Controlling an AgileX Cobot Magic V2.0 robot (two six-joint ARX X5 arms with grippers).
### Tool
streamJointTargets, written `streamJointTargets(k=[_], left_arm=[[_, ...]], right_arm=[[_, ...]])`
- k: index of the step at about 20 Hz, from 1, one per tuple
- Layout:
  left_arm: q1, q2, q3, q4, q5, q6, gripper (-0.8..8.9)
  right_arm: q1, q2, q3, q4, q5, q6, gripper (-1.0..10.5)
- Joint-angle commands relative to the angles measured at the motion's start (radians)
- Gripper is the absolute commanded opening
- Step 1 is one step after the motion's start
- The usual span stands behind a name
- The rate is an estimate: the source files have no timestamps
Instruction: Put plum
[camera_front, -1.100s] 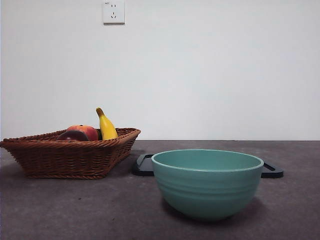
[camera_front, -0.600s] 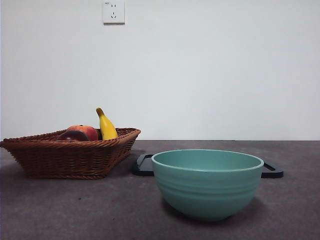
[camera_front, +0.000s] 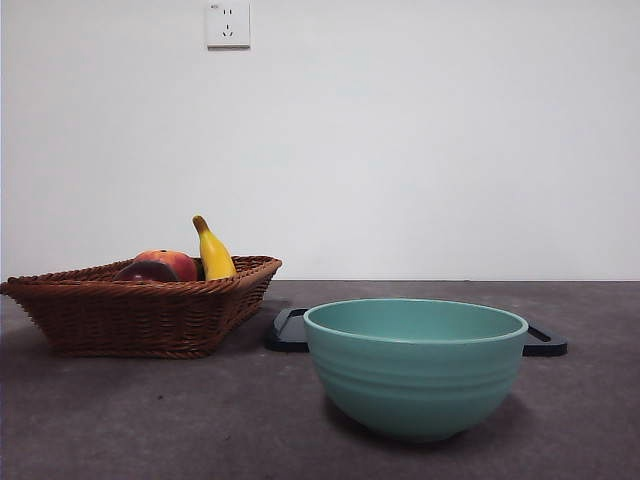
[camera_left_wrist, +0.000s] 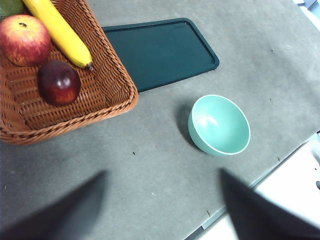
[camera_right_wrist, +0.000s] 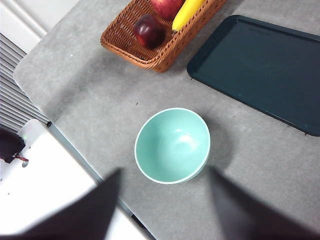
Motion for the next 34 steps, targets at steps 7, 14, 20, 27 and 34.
streamJointTargets(k=[7,14,20,27,34], left_arm=[[-0.006,0.048,0.024,0.111,-0.032,-0.076,4.41],[-0.105,0.316,0.093,0.269,-0.211,-0.113,4.36],[-0.201,0.63,0.222,0.352,-0.369,-0.089,4.36],[-0.243,0.88,0.238,0.481,-0.432,-0.056,4.36],[-0.245,1.032,0.238,0.531,-0.466,-0.055,4.36]], right_arm=[[0.004,0.006,0.021,0.008,-0.001,0.005,3.6],[0.004,0.006,0.021,0.008,-0.001,0.008,3.6],[0.004,0.006,0.021,0.014,-0.001,0.011,3.6],[0.004,0.006,0.021,0.014,-0.001,0.012,3.6],[0.004,0.006,0.021,0.007,-0.001,0.012,3.6]])
